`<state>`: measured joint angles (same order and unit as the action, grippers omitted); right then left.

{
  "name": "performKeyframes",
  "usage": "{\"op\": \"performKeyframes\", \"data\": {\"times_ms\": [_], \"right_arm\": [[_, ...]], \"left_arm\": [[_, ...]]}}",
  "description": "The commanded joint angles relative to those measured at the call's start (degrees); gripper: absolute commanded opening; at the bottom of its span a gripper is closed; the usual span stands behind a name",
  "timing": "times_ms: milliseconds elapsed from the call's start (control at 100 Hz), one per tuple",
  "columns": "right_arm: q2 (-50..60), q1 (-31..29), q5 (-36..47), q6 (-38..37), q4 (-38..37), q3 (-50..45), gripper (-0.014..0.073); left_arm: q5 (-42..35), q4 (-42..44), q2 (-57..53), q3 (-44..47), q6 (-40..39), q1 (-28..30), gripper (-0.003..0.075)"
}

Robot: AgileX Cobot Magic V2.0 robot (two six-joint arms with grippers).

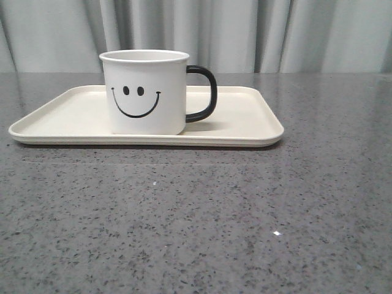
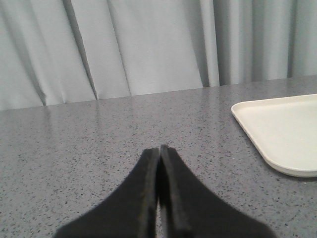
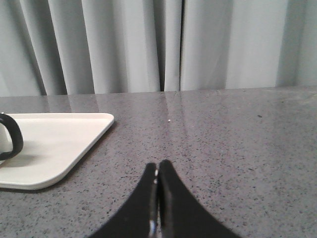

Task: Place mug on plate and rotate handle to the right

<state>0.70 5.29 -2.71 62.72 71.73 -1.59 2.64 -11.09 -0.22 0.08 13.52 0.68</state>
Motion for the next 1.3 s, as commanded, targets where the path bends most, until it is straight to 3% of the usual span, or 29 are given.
{"op": "performKeyframes", "data": {"times_ms": [0, 1290], "right_arm": [[1.07, 0.02, 3.48, 0.39, 0.95, 0.01, -0.0061], [1.07, 0.02, 4.59, 0.39, 1.22, 0.01, -0.0061]], "left_arm": [[-3.99, -0.1, -1.69, 0.43, 0.04, -0.39, -0.002], [-3.99, -0.1, -1.69, 0.43, 0.04, -0.39, -0.002]]}}
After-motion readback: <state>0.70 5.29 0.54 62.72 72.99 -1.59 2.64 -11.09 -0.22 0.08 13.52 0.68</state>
